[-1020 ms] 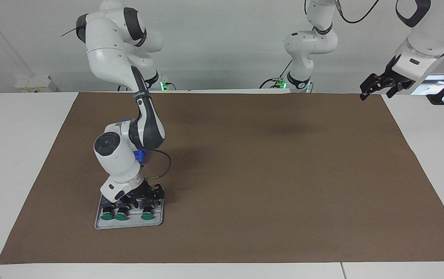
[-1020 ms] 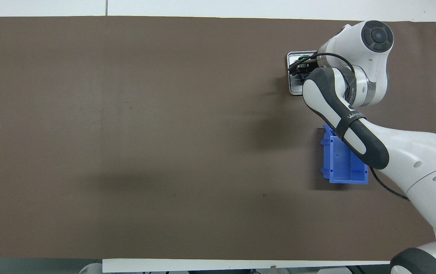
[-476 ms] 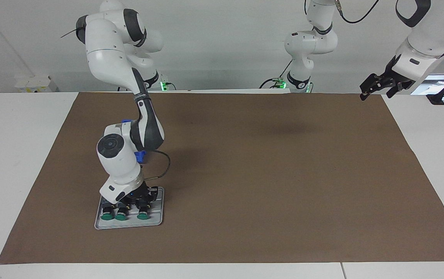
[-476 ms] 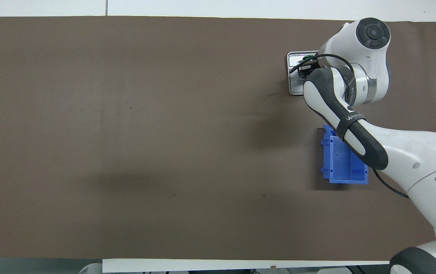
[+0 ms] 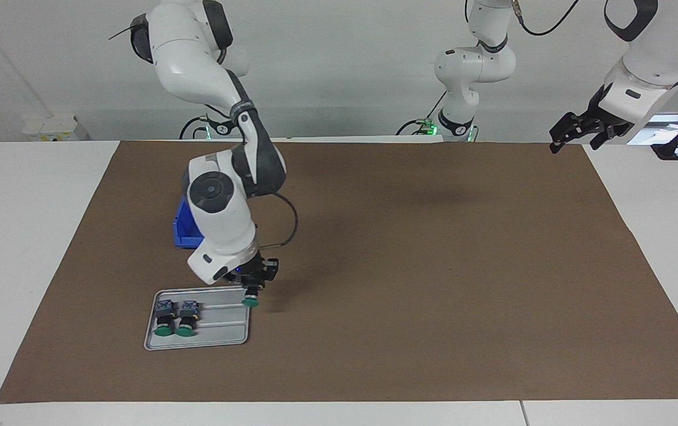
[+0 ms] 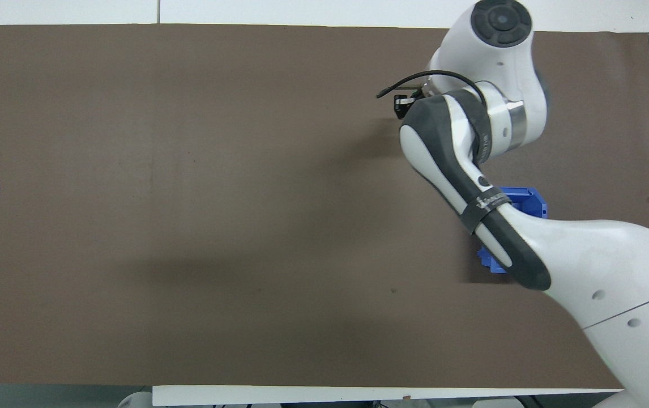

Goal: Place and press button with both arms
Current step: 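Carry the green button to the table center and lower it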

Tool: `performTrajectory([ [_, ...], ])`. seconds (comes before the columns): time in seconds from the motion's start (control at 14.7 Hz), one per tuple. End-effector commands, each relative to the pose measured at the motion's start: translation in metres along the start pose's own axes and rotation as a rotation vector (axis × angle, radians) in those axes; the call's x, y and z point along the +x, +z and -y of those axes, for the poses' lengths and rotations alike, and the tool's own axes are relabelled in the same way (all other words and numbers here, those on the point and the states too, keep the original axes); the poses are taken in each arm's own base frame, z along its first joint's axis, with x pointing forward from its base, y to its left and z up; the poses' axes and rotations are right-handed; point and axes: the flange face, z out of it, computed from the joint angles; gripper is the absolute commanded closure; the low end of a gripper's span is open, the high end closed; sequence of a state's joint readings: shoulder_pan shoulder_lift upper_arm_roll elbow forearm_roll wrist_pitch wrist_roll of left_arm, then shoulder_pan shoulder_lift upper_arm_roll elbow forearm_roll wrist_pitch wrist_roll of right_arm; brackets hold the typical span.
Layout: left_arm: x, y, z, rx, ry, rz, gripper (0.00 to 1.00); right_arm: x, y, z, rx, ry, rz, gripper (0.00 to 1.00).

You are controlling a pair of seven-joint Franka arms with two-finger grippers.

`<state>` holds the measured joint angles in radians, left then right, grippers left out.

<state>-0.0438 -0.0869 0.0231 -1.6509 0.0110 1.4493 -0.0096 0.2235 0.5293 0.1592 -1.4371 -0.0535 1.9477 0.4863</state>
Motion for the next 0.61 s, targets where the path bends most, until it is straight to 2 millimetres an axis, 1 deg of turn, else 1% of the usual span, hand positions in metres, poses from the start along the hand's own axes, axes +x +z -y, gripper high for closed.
performTrajectory([
  [0.0,-0.004,0.000,0.004,0.018,-0.001,0.008,0.00,-0.043,0.003,0.067,0.007,0.189,0.028,1.00],
  [0.14,-0.004,0.000,0.004,0.018,-0.001,0.008,0.00,-0.075,0.004,0.113,0.005,0.323,0.032,1.00],
  [0.27,-0.004,0.000,0.004,0.018,-0.001,0.008,0.00,-0.100,0.010,0.145,-0.003,0.453,0.037,1.00],
  [0.34,-0.004,0.000,0.004,0.018,-0.001,0.008,0.00,-0.112,0.013,0.159,-0.008,0.501,0.040,1.00],
  [0.41,-0.004,0.000,0.004,0.018,-0.001,0.008,0.00,-0.123,0.020,0.173,-0.016,0.576,0.044,0.98],
  [0.48,-0.004,0.000,0.004,0.018,-0.001,0.008,0.00,-0.129,0.027,0.185,-0.001,0.711,0.038,0.96],
  [0.54,-0.004,0.000,0.004,0.018,-0.001,0.008,0.00,-0.127,0.030,0.187,0.018,0.834,0.027,0.95],
])
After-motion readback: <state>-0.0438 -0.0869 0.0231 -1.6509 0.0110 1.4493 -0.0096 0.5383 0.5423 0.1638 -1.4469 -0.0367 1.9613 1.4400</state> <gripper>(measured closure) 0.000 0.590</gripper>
